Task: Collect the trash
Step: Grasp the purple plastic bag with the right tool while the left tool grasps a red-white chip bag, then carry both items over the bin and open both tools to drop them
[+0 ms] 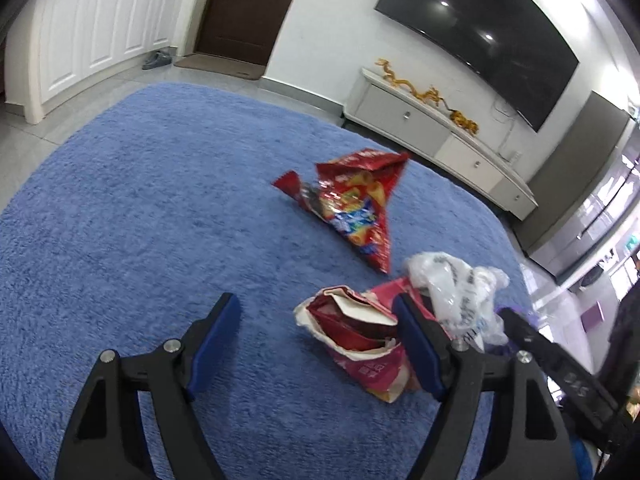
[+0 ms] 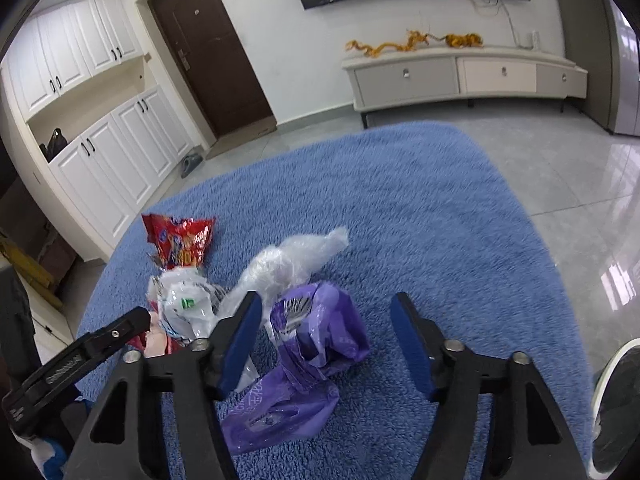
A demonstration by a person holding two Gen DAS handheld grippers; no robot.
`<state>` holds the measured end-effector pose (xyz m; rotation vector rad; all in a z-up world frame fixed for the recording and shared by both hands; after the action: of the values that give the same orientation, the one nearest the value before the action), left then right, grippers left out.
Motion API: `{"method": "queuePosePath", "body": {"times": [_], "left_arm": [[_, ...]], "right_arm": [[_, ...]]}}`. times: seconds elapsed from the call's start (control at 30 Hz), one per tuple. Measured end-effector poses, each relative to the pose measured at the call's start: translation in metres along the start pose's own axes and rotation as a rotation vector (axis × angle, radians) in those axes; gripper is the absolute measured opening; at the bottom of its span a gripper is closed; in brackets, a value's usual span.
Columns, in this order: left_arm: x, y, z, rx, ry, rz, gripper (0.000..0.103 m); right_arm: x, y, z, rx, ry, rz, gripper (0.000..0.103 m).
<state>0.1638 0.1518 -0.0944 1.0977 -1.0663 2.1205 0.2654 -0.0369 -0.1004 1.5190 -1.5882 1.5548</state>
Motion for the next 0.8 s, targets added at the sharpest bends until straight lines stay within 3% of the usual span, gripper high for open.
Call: {"method": "queuePosePath", "body": {"times": [0.07,0.13,0.23,0.8], "left_arm": [[0.0,0.003,0.005,-0.012,0.023,-0.007,0.067],[-0.001,0.004,0.009,-0.019,0.058,-0.018,0.047],[0.0,0.009,0.012,-0.02,0.093,-0.038,0.042],[0.104,0.042,0.044,-0.078,0.063,0.159,0.041]], "right_arm": [[-0.004,0.003,0.001,0.0,-0.01,-0.015,0.048],[-0.002,0.006,0.002,0.0,-0.024,-0.012,0.045],[0.005,0.009,0.002,0.004,-0.035,0.004,0.042],[0.094,0.069,0.018,-0.01,-0.067,0.108,0.041]]}}
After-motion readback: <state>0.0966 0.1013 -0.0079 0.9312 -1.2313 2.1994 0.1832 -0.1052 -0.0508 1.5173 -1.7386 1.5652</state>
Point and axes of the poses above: each gripper's, at about its wrist camera, not at the fingertips, and x roughly against the way its jaws point, z to its right, y to its underside, the point moved 3 cm from there along -x, roughly the way its jaws point, and after that the axes turned 15 degrees about -z, right-handed, at the moved point
